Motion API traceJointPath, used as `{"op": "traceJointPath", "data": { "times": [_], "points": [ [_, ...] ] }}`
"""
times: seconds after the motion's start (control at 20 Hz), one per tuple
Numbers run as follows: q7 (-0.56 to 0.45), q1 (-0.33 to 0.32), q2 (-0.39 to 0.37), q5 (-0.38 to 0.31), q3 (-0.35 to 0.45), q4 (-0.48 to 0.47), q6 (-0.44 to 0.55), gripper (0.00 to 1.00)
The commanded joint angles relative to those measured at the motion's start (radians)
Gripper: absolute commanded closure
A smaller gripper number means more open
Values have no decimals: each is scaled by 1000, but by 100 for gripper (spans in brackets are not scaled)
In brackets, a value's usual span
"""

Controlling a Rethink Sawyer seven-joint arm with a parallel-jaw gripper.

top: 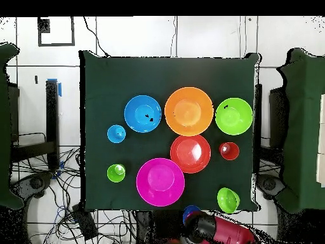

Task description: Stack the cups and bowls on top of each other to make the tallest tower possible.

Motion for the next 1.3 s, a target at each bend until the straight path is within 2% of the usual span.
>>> {"op": "traceJointPath", "data": {
  "times": [0.05,0.3,0.45,0.65,0.8,0.95,1.05,1.1,1.3],
  "points": [
    [-69,-30,124,25,209,-233,180,100],
    [-77,-44,227,2,260,-369,255,100],
    [-23,-12,268,-14,248,-426,221,100],
    [-17,1,334,-38,256,-506,179,100],
    [-1,5,358,-41,260,-533,179,100],
    [41,33,339,-27,236,-518,208,100],
    [81,61,317,13,209,-500,305,100],
    [86,70,303,17,203,-490,322,100],
    [110,81,256,34,188,-437,347,100]
  ]
}}
